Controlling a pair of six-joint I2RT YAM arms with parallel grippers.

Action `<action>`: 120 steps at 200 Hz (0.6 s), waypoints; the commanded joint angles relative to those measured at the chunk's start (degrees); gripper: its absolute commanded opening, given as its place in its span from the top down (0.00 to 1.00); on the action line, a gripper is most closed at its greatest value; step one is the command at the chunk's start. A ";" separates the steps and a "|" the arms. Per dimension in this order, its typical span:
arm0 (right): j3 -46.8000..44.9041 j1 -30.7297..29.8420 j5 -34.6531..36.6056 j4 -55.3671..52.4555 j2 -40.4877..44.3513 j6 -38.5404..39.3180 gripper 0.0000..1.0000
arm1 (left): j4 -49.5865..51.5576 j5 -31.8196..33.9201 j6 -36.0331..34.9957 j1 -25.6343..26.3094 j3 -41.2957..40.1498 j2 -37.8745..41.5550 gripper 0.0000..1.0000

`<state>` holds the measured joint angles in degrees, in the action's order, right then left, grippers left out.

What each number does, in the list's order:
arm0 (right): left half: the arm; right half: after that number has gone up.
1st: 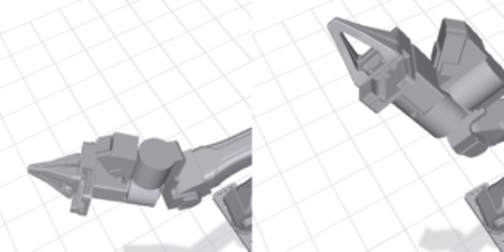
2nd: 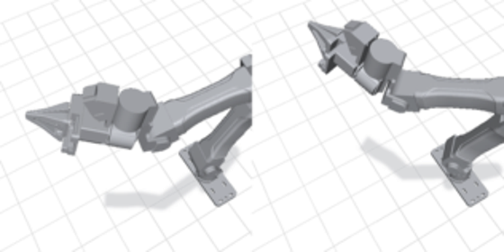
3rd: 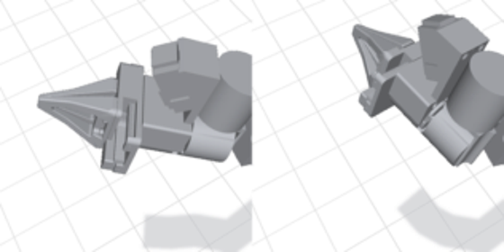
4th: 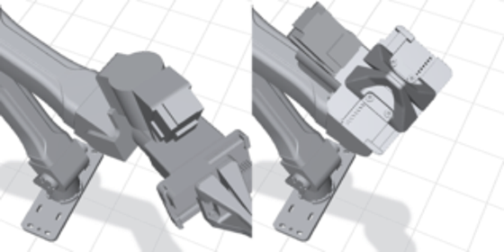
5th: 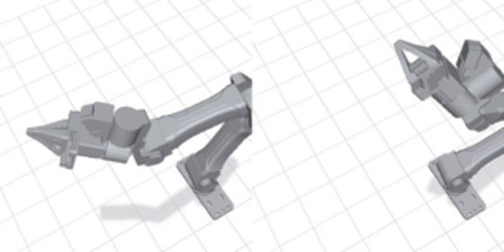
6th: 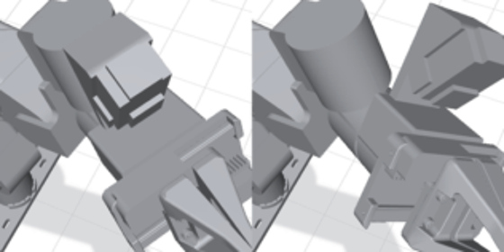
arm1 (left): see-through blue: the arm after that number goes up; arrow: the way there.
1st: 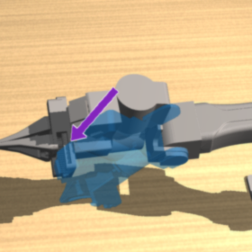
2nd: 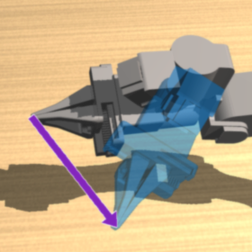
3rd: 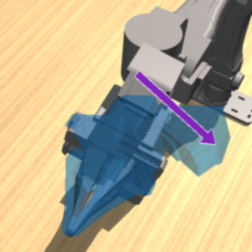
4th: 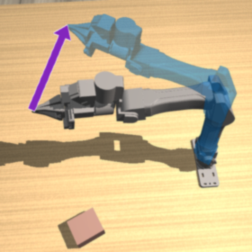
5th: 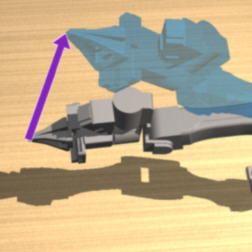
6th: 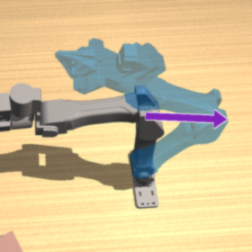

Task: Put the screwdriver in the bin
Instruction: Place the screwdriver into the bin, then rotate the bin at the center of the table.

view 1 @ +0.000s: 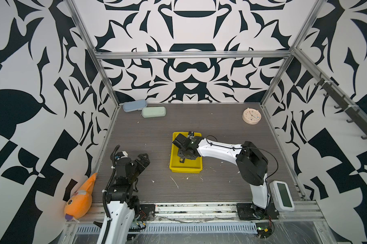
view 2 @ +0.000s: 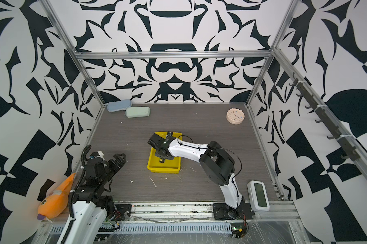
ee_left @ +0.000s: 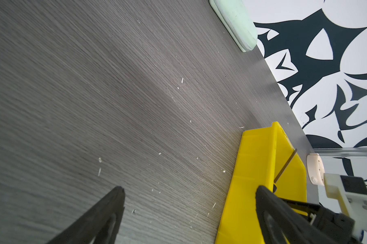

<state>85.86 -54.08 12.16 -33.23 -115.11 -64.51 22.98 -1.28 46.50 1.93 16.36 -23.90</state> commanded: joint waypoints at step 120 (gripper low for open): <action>5.36 7.44 2.10 -2.04 -2.51 4.82 0.65 | 0.40 0.66 0.40 0.02 -0.19 -0.18 0.01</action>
<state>88.82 -46.72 13.15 -34.09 -116.07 -61.56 22.96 -1.26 46.52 1.93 16.36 -24.08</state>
